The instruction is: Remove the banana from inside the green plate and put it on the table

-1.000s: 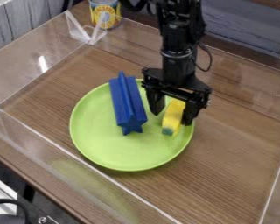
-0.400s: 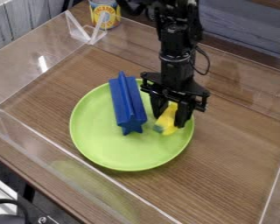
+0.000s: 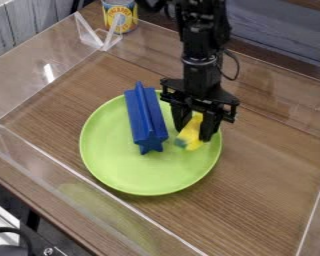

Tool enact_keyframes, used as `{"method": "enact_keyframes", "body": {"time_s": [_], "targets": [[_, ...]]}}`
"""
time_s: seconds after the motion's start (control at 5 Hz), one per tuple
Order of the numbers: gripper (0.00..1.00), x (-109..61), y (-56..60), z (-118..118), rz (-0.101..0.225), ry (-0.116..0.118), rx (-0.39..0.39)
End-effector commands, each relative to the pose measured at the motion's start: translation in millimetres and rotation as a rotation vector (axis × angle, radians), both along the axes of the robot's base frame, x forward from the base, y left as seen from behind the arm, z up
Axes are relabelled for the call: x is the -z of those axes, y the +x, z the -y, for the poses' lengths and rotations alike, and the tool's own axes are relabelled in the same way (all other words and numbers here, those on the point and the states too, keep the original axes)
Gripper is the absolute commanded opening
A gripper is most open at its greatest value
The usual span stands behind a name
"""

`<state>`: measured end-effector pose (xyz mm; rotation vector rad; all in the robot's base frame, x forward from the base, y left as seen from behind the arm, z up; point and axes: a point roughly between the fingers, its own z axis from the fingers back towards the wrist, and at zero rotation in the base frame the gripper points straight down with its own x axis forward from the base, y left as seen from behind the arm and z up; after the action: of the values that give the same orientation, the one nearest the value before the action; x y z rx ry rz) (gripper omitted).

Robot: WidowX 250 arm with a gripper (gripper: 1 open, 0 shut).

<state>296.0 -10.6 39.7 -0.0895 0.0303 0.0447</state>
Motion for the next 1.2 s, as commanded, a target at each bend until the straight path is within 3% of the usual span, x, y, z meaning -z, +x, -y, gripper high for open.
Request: {"method": "enact_keyframes", "body": {"time_s": [0.0, 1.0], "targets": [[0.0, -23.2, 14.4, -4, 0.076, -0.006, -0.013], [0.0, -38.7, 18.4, -2, 0.105, -0.037, -0.014]]}}
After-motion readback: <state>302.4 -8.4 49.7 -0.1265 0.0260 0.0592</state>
